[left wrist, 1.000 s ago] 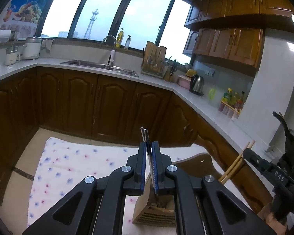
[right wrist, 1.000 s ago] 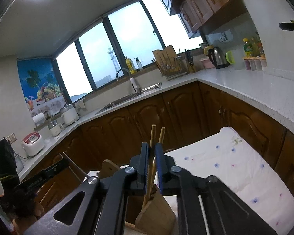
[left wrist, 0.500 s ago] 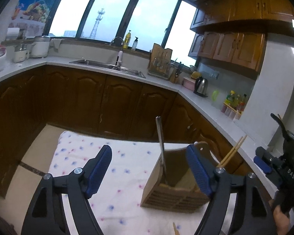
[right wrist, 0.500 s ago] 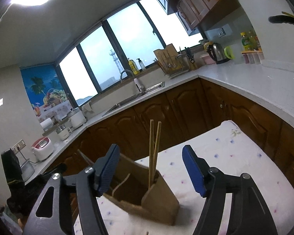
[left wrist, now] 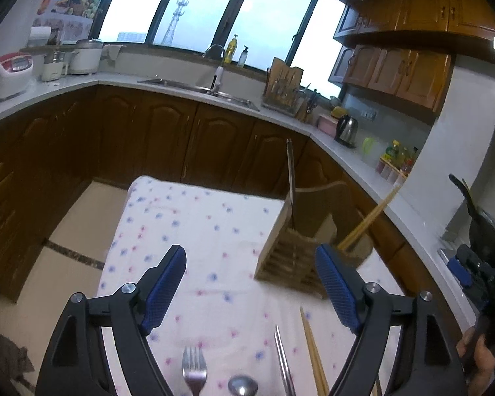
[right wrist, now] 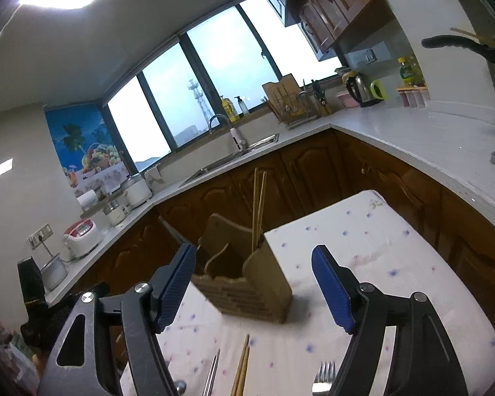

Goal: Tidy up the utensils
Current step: 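Withdraw both open tools from the holder toward the table utensils, then close the left tool on a steel chopstick while the right tool closes on a bamboo chopstick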

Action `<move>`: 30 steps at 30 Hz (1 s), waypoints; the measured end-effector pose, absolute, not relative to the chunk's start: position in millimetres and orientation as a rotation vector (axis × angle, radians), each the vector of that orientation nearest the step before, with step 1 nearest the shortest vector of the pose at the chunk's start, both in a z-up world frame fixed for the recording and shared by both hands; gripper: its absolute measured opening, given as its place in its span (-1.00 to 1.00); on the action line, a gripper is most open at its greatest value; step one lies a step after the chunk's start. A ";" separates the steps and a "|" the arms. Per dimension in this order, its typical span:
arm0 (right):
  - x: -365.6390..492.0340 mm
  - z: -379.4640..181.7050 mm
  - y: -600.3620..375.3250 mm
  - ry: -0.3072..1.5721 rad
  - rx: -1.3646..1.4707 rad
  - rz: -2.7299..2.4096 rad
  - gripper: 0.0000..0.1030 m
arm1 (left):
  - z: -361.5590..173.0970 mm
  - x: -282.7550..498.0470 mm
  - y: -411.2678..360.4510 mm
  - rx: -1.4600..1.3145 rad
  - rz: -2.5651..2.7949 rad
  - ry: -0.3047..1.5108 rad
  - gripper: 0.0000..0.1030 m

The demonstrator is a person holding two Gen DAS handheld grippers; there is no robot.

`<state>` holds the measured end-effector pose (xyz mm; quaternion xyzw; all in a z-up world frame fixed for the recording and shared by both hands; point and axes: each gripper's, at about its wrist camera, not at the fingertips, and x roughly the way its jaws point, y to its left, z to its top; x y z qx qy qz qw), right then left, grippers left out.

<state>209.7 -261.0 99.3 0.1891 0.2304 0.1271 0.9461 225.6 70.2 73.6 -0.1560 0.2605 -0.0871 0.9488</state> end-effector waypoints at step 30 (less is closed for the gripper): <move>132.9 6.4 -233.7 0.802 0.265 0.284 -0.26 | 40.5 164.5 29.6 -0.158 -0.192 0.779 0.55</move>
